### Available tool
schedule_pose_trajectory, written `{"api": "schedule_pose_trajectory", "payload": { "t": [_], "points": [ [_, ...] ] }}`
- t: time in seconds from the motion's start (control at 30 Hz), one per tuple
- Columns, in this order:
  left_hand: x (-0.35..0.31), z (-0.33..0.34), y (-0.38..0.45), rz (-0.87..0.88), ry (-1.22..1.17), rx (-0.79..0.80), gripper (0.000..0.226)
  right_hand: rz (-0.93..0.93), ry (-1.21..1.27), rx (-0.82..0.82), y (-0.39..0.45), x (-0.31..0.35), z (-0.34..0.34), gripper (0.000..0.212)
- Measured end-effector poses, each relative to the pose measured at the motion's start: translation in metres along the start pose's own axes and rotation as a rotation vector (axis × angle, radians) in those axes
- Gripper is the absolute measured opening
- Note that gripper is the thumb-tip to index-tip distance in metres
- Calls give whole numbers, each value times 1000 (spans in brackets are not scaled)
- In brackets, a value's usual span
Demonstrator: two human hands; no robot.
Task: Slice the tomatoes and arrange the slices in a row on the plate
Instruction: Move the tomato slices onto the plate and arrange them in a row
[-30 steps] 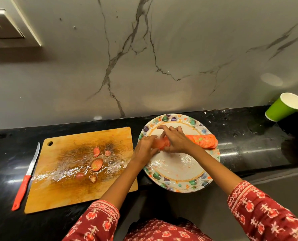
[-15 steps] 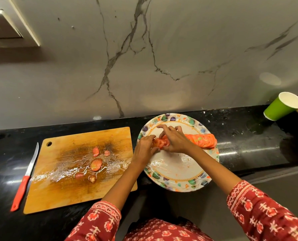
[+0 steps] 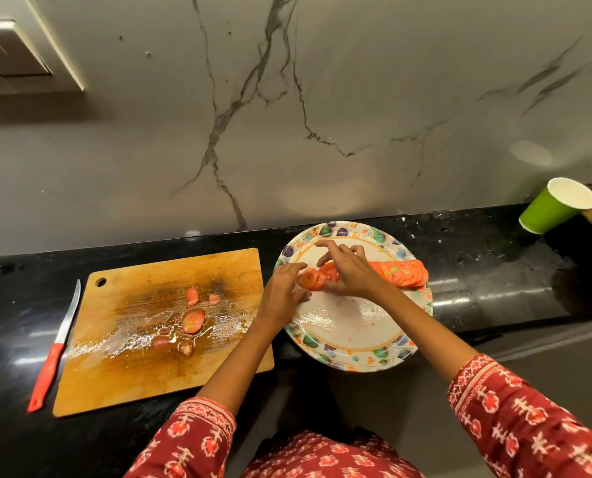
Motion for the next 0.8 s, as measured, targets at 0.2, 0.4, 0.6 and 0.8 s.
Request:
{"api": "schedule_pose_trajectory", "payload": {
  "t": [0.2, 0.4, 0.6, 0.8],
  "points": [
    [9, -24, -15, 35, 34, -188, 37, 50, 88, -64, -5, 7, -1, 70],
    [39, -75, -52, -38, 81, -358, 27, -7, 116, -94, 0, 51, 10, 50],
    [94, -127, -108, -232, 140, -426, 23, -132, 132, -81, 7, 108, 42, 37],
    [124, -157, -152, -370, 155, -352, 28, -212, 127, 11, 15, 161, 73, 30]
  ]
}}
Point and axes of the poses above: each hand's wrist, its own y-axis towards the middle knuckle, its own z-axis out of the palm, x = y × z, the point moved 2 cm from there along y, towards the middle knuckle, and after that the axes turned 3 degrees about z, right-handed, at the moved point
